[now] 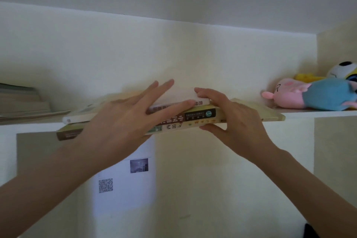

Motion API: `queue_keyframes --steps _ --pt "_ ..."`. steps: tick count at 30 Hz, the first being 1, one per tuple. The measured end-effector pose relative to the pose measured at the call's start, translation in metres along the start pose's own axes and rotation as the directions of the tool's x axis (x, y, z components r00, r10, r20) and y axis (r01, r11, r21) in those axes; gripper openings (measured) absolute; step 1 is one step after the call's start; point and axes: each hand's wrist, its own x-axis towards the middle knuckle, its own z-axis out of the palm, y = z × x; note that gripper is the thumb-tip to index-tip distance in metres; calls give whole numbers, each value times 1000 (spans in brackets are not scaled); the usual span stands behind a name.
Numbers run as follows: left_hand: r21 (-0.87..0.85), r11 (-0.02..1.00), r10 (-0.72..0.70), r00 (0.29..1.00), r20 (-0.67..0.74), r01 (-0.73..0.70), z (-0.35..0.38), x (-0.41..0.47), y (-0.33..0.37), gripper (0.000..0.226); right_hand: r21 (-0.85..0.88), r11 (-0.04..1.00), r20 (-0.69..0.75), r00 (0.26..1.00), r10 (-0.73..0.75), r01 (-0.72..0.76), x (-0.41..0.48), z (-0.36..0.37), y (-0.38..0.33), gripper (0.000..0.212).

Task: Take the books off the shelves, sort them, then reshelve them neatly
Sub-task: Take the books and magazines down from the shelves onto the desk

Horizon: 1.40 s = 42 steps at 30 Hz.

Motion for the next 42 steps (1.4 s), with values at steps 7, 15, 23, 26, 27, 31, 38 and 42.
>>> queue_keyframes --steps 7,15,23,26,27,31,38,42 --pt "-54 998 14 1000 23 -13 1 -3 2 112 896 241 69 651 756 -373 -69 -13 -67 96" --pt "-5 1000 22 990 -138 -23 7 -22 45 69 949 -255 316 530 787 -187 -25 8 -108 122" --pt "-340 915 -167 971 172 217 -23 -26 58 93 967 -202 253 475 843 -157 -36 21 -102 103" --pt "-447 830 -210 930 303 333 -33 -18 24 71 959 -180 268 501 823 -218 -42 21 -93 97" --pt "-469 820 -176 924 341 329 -26 -14 10 71 956 -174 275 508 816 -238 -44 21 -90 93" --pt "-576 668 -117 831 544 471 3 0 -17 91 939 -202 326 525 786 -279 -52 20 -81 73" --pt "-604 589 -136 802 581 537 17 5 1 99 915 -255 394 552 735 -313 -65 15 -60 70" --pt "-721 462 -33 822 568 517 20 11 -3 96 900 -226 415 575 705 -373 -74 10 -51 71"
